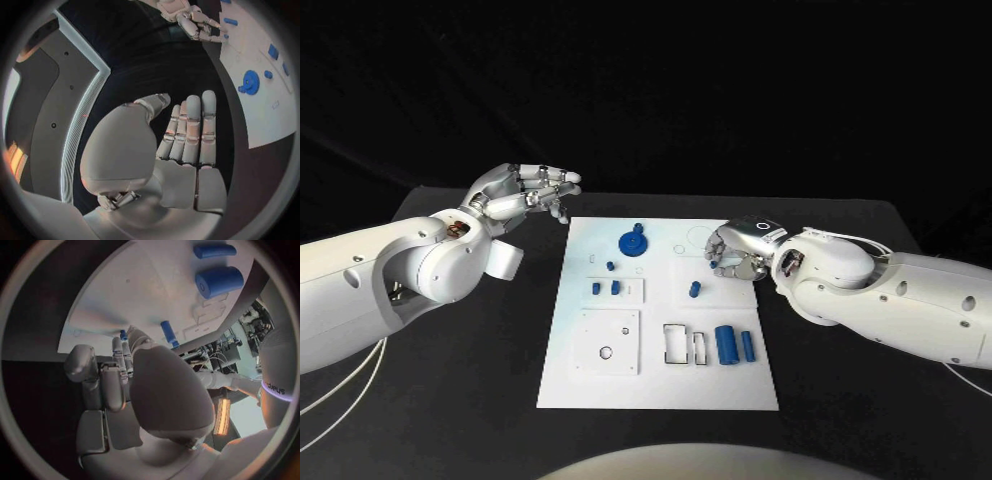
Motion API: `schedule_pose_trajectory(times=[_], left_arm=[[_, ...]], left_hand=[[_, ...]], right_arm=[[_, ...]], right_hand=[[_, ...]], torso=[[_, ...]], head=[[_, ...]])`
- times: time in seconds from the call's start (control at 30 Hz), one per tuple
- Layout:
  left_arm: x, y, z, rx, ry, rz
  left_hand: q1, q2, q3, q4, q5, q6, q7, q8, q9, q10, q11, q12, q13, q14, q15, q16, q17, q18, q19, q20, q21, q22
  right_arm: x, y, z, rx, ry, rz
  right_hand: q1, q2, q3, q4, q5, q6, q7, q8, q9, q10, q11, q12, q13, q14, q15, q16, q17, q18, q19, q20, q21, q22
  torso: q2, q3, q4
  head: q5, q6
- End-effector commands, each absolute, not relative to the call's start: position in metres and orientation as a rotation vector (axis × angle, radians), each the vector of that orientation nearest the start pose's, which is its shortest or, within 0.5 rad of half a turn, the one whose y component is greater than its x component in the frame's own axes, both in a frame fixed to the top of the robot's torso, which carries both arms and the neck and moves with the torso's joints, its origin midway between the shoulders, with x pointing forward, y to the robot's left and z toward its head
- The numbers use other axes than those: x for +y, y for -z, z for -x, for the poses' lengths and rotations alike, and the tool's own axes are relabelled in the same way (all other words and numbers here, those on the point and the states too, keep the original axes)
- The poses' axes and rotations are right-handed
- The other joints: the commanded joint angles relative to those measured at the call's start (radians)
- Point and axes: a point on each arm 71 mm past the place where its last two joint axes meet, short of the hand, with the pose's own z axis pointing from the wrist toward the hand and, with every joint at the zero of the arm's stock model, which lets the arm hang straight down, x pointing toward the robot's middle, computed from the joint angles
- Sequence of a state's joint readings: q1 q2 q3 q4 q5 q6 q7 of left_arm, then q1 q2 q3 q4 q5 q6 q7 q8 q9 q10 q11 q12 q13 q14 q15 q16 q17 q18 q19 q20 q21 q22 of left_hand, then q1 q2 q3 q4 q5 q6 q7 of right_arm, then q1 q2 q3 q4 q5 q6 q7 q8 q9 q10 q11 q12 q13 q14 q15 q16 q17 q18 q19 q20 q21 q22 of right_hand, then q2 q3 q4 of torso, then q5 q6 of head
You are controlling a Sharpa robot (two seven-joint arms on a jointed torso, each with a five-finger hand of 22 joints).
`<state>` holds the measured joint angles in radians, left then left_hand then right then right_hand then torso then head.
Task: Assemble the parts on the task board
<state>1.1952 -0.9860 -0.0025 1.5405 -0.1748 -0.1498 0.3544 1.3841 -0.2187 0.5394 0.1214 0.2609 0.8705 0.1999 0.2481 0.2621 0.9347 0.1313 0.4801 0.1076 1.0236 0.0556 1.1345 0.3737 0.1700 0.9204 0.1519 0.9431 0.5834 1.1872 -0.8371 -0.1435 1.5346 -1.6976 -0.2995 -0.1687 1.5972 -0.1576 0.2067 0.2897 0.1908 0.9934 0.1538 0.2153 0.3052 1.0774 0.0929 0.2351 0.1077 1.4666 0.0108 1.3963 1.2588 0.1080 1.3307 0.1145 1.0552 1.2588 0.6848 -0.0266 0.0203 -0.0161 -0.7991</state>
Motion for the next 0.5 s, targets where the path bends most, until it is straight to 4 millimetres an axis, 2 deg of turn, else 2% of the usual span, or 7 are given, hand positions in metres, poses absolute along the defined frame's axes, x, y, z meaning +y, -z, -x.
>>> schedule_pose_trajectory(times=[0.03, 0.4, 0.5], left_arm=[[0.2624, 0.1616, -0.4816, 1.490, 1.565, 0.931], [0.2626, 0.1615, -0.4814, 1.491, 1.561, 0.928], [0.2628, 0.1615, -0.4814, 1.491, 1.559, 0.926]], left_hand=[[0.005, 0.006, -0.006, 0.001, -0.004, -0.003, -0.001, 0.006, 0.001, -0.009, 0.001, 0.006, 0.001, -0.007, 0.001, -0.007, -0.001, 0.015, 0.007, -0.001, -0.005, -0.001], [0.004, 0.008, -0.007, 0.002, -0.004, -0.006, 0.000, 0.006, 0.000, -0.014, 0.002, 0.006, 0.001, -0.008, 0.002, -0.009, -0.002, 0.015, 0.008, -0.001, -0.009, -0.004], [0.004, 0.008, -0.007, 0.002, -0.004, -0.006, 0.000, 0.006, 0.000, -0.014, 0.002, 0.006, 0.001, -0.008, 0.002, -0.009, -0.002, 0.015, 0.008, -0.001, -0.009, -0.004]], right_arm=[[-0.1920, 0.2288, -0.4639, 1.714, -0.455, 0.419], [-0.1883, 0.2366, -0.4640, 1.744, -0.446, 0.427], [-0.1875, 0.2385, -0.4641, 1.755, -0.442, 0.432]], right_hand=[[-0.020, -0.011, 0.030, -0.001, -0.002, 0.011, 0.001, -0.009, -0.001, 0.011, 0.000, -0.007, -0.006, 0.035, 0.000, 0.008, 0.003, 0.000, 0.009, -0.002, 0.007, 0.004], [-0.074, -0.020, 0.132, -0.004, 0.004, 0.027, -0.003, -0.012, 0.003, 0.027, -0.005, -0.003, -0.016, 0.037, -0.002, 0.013, 0.009, -0.001, 0.014, -0.003, 0.013, 0.013], [-0.068, -0.024, 0.197, -0.013, -0.023, 0.035, -0.006, -0.009, 0.009, 0.035, -0.008, -0.001, -0.020, 0.039, -0.006, 0.016, 0.013, -0.003, 0.019, -0.007, 0.021, 0.021]], torso=[[0.000, 0.0003, -0.0001], [-0.001, 0.0015, -0.0014], [-0.002, 0.0016, -0.0017]], head=[[0.000, -0.002], [0.002, -0.004], [0.003, -0.005]])
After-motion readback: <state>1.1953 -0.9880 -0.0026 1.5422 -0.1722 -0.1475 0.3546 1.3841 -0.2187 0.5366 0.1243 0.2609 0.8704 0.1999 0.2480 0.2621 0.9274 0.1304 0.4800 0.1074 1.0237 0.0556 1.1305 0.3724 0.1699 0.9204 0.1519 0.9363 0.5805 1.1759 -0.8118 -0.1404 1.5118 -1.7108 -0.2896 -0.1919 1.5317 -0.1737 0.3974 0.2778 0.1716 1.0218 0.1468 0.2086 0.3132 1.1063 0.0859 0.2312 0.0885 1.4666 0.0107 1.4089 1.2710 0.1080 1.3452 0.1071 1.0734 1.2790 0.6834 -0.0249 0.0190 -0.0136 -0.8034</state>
